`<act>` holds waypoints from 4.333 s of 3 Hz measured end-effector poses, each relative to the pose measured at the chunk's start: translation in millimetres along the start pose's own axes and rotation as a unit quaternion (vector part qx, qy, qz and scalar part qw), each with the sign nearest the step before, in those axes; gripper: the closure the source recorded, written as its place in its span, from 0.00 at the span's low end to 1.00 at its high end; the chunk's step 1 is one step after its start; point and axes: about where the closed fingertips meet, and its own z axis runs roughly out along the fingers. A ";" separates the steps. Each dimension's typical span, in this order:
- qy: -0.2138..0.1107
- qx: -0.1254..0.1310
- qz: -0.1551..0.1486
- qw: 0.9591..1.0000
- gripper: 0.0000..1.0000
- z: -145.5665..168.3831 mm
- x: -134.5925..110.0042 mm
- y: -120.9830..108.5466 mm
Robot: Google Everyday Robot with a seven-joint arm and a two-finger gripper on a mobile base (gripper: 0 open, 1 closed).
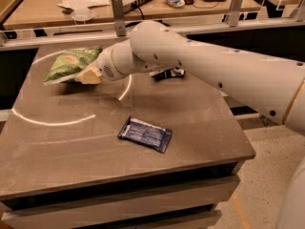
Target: Move green jalapeno chip bag near rxbar blueberry
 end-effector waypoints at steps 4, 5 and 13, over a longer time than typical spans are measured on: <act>0.055 0.014 0.043 0.997 0.96 -137.9 76.1 63.9; 0.064 0.033 0.051 0.996 0.74 -148.4 85.1 64.4; -0.001 0.350 0.092 0.932 0.00 -297.9 98.2 -39.3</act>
Offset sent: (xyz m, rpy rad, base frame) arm -0.1054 -0.0964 0.0061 -0.0724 0.0765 0.0971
